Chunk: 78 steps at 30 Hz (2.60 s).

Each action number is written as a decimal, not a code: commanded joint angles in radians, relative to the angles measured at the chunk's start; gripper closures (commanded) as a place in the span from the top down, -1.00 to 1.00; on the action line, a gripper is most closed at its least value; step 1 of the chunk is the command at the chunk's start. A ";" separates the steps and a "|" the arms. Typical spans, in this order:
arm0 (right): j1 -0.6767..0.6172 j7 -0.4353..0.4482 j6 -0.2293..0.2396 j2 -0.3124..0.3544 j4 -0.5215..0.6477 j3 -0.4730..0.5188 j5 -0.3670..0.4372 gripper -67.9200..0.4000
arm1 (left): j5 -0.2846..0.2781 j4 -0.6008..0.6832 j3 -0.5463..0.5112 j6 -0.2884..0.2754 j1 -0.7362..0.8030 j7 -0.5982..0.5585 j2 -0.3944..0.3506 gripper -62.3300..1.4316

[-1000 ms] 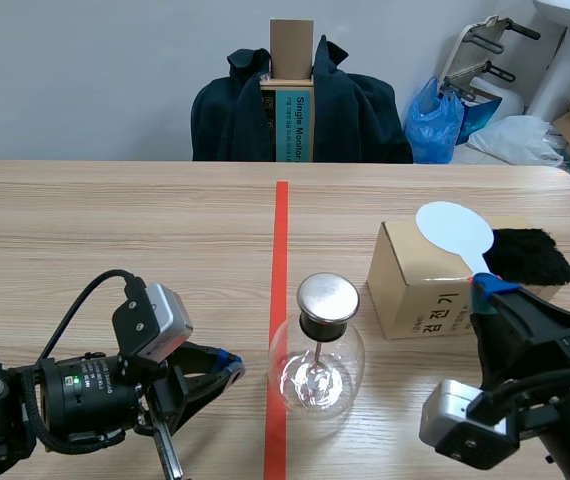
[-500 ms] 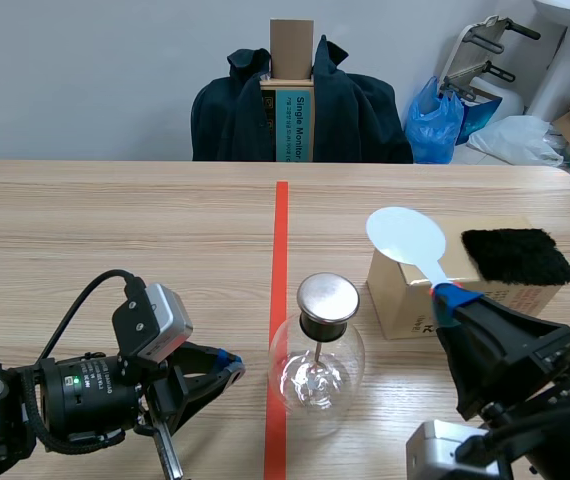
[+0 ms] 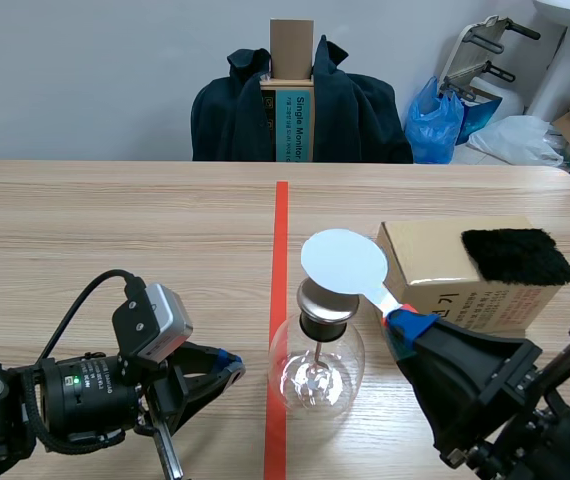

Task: Do the electroscope experiment.
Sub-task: 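Move the plate toward and away from the electroscope, then hold the plate still at the electroscope, then move the plate toward and away from the electroscope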

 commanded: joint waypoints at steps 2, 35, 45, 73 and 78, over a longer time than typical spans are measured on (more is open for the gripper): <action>0.009 0.013 -0.007 0.015 0.027 0.008 0.011 -0.96 | -0.007 0.023 -0.005 -0.002 0.000 -0.017 -0.003 -0.90; 0.009 0.035 -0.006 0.015 0.027 0.008 0.011 -0.96 | -0.007 0.023 -0.005 -0.002 0.000 -0.016 -0.003 -0.90; 0.009 0.035 -0.007 0.015 0.027 0.008 -0.011 -0.96 | -0.007 0.023 -0.005 -0.002 0.000 -0.016 -0.003 -0.90; 0.009 -0.463 -0.007 0.016 0.027 0.010 -0.010 -0.96 | -0.007 0.023 -0.005 -0.002 0.000 -0.016 -0.003 -0.90; 0.009 -0.381 -0.007 0.016 0.027 0.009 -0.010 -0.96 | -0.007 0.023 -0.005 -0.002 0.000 -0.017 -0.003 -0.90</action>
